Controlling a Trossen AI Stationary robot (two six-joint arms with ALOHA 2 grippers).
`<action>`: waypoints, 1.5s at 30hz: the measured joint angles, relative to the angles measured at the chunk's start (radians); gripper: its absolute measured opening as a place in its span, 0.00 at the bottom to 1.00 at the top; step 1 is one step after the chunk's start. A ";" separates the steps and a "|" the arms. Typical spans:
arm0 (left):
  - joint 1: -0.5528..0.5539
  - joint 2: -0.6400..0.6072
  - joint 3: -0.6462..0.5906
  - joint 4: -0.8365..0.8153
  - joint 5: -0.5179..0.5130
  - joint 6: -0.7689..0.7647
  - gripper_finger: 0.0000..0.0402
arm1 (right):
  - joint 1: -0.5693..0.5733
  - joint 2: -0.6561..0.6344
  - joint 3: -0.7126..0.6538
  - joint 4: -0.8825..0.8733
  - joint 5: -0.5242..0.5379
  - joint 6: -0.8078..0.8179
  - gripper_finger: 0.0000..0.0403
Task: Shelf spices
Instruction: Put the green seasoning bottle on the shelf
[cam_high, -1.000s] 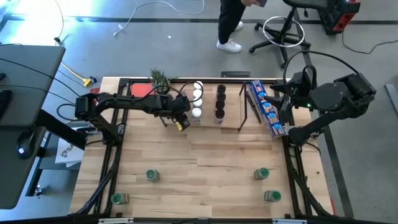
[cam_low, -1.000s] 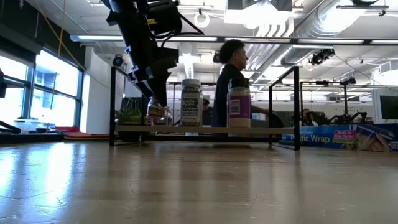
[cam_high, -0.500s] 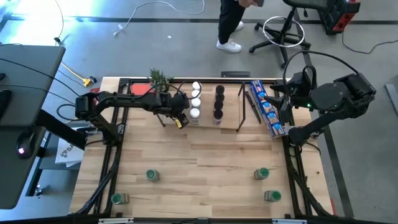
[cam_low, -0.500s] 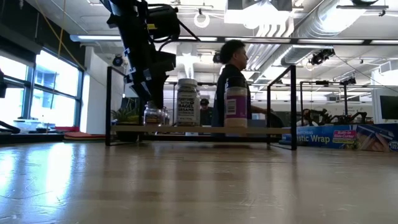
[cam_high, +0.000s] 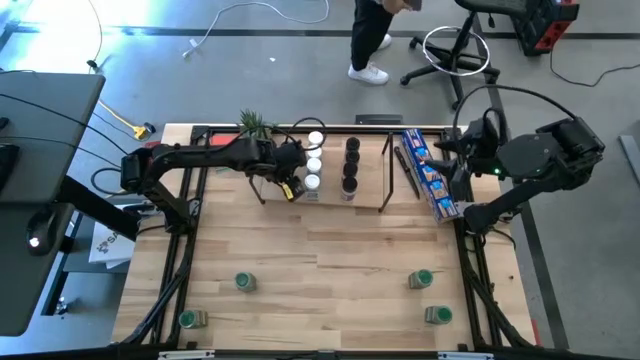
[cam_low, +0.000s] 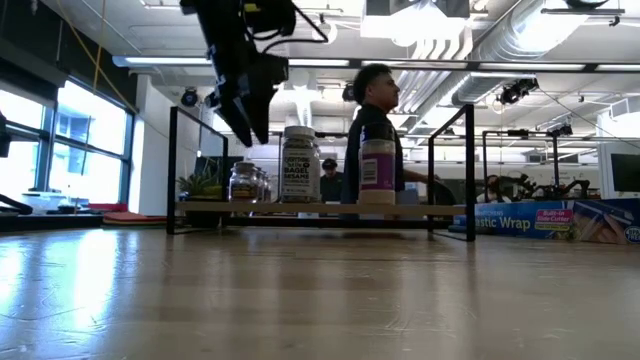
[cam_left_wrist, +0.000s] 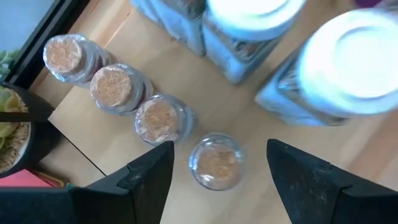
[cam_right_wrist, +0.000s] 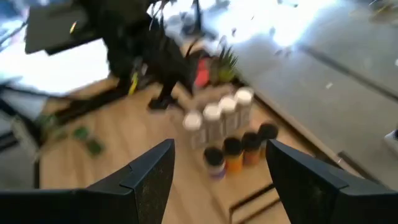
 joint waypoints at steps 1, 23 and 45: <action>-0.003 0.000 0.018 -0.014 0.006 -0.006 0.63 | 0.000 0.000 0.000 -0.017 -0.036 -0.004 0.62; -0.189 -0.035 0.297 -0.164 -0.034 -0.122 0.61 | 0.321 0.036 -0.765 0.309 -0.852 0.356 0.62; -0.259 -0.038 0.297 -0.223 -0.032 -0.041 0.61 | 0.296 0.222 -0.782 0.236 -0.795 1.321 0.79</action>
